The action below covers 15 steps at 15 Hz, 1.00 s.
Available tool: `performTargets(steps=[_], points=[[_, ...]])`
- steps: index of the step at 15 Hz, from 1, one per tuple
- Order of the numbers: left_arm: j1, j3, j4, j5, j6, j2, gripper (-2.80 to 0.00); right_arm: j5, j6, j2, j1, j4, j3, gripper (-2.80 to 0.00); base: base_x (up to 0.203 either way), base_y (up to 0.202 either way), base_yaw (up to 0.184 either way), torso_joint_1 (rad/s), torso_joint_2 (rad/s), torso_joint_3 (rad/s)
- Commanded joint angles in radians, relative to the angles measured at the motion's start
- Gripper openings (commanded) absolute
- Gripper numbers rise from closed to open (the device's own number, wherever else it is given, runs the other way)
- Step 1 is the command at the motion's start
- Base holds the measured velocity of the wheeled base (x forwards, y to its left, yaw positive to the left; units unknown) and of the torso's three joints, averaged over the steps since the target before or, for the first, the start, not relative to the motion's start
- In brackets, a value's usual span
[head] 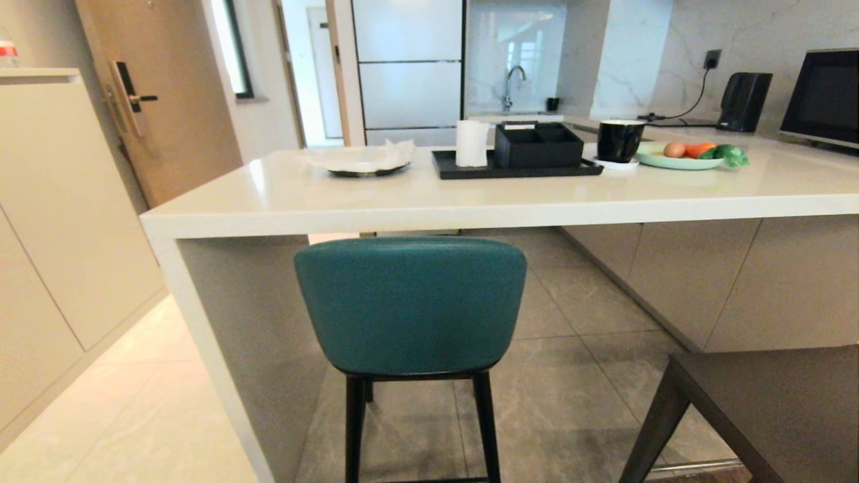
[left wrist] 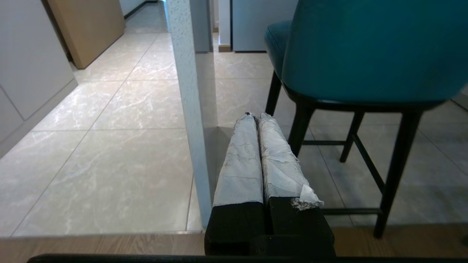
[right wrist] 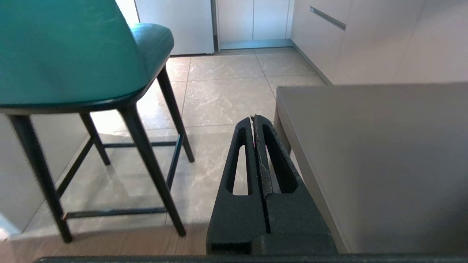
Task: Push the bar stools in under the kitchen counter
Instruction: Pull the blue chair out from under the dining table
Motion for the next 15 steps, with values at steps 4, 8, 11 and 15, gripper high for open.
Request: performTargets(steps=[4,8,11,15], points=[[-0.001,0.000,0.000,0.000,0.000,0.001,-2.80,0.000,0.000,0.000,0.000,0.000,0.000,-2.80,0.160,0.000,0.002,0.005,0.00,0.002],[0.002,0.000,-0.002,-0.002,0.001,0.001,-2.80,-0.003,0.003,0.000,0.000,0.000,0.000,-2.80,0.000,0.000,0.000,0.000,0.00,0.000],[0.002,0.000,-0.001,-0.002,0.001,0.001,-2.80,-0.003,0.006,0.000,0.000,0.000,0.000,-2.80,0.000,0.000,0.000,0.000,0.00,0.000],[0.002,0.000,-0.002,-0.002,0.001,0.001,-2.80,-0.003,0.006,0.000,0.000,0.000,0.000,-2.80,0.000,0.000,0.000,0.000,0.00,0.000]])
